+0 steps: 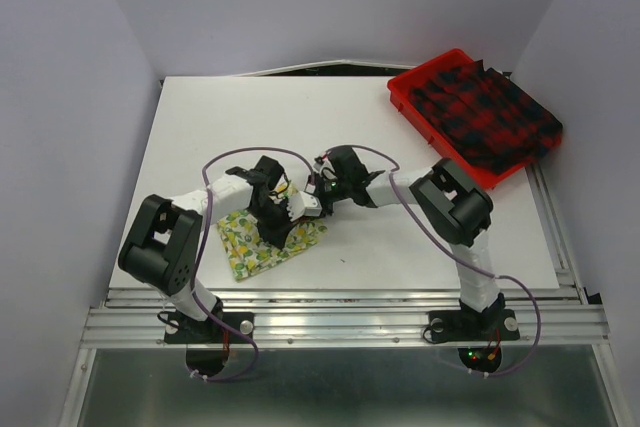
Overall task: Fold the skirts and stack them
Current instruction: Fold the skirt
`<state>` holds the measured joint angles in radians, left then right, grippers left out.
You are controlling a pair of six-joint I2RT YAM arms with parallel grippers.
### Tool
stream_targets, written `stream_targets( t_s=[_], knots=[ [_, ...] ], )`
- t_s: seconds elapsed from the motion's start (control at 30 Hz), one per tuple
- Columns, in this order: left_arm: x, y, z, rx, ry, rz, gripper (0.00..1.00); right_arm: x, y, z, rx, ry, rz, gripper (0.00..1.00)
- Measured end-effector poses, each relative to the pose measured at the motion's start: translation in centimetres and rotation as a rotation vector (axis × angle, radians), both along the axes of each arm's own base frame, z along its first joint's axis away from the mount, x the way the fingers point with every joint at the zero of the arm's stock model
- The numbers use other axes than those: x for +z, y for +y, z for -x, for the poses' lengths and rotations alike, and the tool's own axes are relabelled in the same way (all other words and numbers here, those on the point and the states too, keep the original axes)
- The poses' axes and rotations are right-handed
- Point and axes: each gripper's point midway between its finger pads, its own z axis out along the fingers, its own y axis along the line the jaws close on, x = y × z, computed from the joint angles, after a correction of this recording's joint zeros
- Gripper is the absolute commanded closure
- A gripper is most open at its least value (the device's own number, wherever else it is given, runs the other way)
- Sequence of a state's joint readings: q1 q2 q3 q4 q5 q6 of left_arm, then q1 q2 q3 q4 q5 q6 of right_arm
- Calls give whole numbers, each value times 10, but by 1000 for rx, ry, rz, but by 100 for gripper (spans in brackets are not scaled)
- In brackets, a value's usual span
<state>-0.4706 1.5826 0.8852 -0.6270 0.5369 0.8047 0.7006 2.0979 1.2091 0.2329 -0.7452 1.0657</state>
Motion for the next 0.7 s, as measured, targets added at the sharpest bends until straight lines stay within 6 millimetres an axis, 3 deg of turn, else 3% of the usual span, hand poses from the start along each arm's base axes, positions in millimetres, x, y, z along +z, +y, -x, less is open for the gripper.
stream_targets(
  t_s=[0.1,0.2,0.33,0.4,0.57,0.63,0.7],
  knots=[
    [0,0,0,2,0,1,96,-21,0,8,8,41,40,79],
    [2,0,-1,8,-4,1,81,-37,-3,10,9,53,76,79],
    [17,-1,-9,45,-27,36,61,-41,-5,9,22,28,99,79],
    [36,1,-25,97,-44,84,61,-41,-5,8,27,21,107,79],
    [105,26,-96,273,-162,250,71,-41,-6,8,36,12,123,79],
    [115,37,-110,310,-169,287,77,-41,-7,7,38,10,128,79],
    [111,45,-116,327,-134,317,81,-41,-6,7,42,5,129,79]
  ],
)
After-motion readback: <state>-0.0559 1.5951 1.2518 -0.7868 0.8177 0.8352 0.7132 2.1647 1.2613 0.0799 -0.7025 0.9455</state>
